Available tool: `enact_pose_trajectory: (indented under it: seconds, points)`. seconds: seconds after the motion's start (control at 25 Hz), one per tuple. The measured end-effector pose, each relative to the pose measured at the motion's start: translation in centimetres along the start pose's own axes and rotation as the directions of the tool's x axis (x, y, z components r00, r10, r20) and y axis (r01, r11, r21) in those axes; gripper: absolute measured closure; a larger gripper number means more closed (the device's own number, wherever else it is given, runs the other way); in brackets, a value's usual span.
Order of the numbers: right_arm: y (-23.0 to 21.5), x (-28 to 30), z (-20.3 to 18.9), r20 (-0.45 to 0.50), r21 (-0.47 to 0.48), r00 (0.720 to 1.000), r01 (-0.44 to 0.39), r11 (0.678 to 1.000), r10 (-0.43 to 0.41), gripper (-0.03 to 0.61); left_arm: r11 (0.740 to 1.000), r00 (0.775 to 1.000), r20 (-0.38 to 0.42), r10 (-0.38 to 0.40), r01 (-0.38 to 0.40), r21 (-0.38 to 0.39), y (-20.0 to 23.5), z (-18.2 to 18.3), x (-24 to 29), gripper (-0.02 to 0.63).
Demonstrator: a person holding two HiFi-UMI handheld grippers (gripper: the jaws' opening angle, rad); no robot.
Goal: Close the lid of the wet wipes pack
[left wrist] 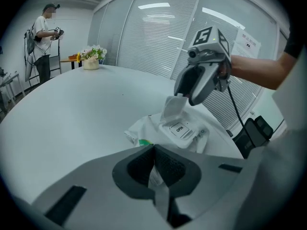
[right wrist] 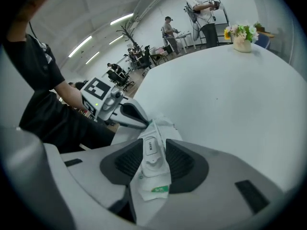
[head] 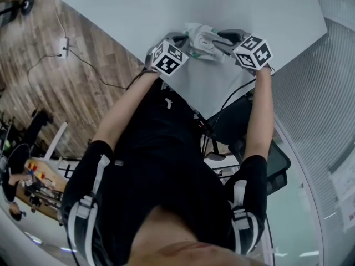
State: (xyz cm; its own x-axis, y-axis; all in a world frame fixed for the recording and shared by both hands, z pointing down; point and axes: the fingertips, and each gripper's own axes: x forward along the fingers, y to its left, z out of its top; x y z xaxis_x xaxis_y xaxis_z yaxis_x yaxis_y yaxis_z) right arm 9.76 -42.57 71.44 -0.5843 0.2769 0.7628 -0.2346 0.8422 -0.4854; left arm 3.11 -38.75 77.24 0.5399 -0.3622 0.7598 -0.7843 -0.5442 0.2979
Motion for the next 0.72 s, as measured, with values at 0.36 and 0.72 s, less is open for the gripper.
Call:
enact_pose_trajectory:
  seconds: [0.36, 0.72]
  points:
    - [3.3, 4.6, -3.9, -0.060, 0.035, 0.996, 0.069, 0.997, -0.067, 0.368, 1.000, 1.000, 0.014, 0.015, -0.015, -0.003, 0.0, 0.0, -0.2, 0.591]
    - [2.7, 5.8, -4.2, -0.166, -0.069, 0.913, 0.368, 0.927, -0.374, 0.416, 1.000, 0.999, 0.035, 0.025, -0.025, -0.011, 0.1, 0.1, -0.4, 0.591]
